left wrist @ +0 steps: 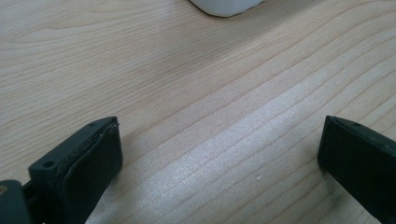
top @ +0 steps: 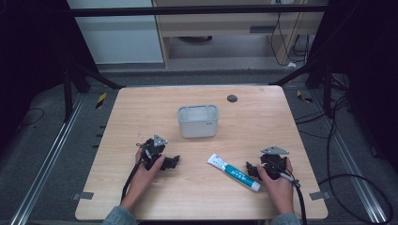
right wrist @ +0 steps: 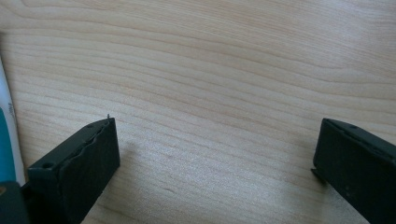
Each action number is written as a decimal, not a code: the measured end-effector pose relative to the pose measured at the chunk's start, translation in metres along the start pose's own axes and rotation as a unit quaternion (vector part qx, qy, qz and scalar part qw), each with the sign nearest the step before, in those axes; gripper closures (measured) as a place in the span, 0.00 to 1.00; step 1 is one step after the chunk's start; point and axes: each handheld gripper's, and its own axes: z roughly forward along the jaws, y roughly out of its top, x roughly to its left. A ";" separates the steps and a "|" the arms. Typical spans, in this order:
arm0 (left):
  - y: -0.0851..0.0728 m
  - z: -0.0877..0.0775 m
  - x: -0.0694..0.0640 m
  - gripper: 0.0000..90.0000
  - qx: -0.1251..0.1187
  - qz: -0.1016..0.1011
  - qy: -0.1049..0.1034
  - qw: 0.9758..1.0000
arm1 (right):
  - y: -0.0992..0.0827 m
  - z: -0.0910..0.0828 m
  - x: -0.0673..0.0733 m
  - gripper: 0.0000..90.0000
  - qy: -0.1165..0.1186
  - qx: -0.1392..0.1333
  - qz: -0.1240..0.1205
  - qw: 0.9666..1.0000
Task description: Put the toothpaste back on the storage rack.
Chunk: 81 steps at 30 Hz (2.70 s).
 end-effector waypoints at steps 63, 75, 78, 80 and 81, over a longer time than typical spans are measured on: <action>-0.004 -0.004 -0.001 0.00 -0.001 -0.003 0.003 1.000 | 0.086 -0.004 0.122 0.60 0.122 0.198 -0.227 0.946; -0.004 -0.003 -0.001 0.00 -0.001 -0.003 0.003 1.000 | 0.081 0.010 0.114 0.59 0.107 0.220 -0.221 0.944; -0.004 -0.003 -0.001 0.00 -0.001 -0.004 0.004 1.000 | 0.081 0.013 0.111 0.60 0.111 0.224 -0.215 0.944; -0.003 -0.003 -0.001 0.00 -0.001 -0.003 0.004 1.000 | 0.082 0.015 0.108 0.62 0.123 0.231 -0.211 0.942; -0.003 -0.003 -0.001 0.00 -0.001 -0.003 0.004 1.000 | 0.082 0.016 0.108 0.62 0.123 0.233 -0.210 0.942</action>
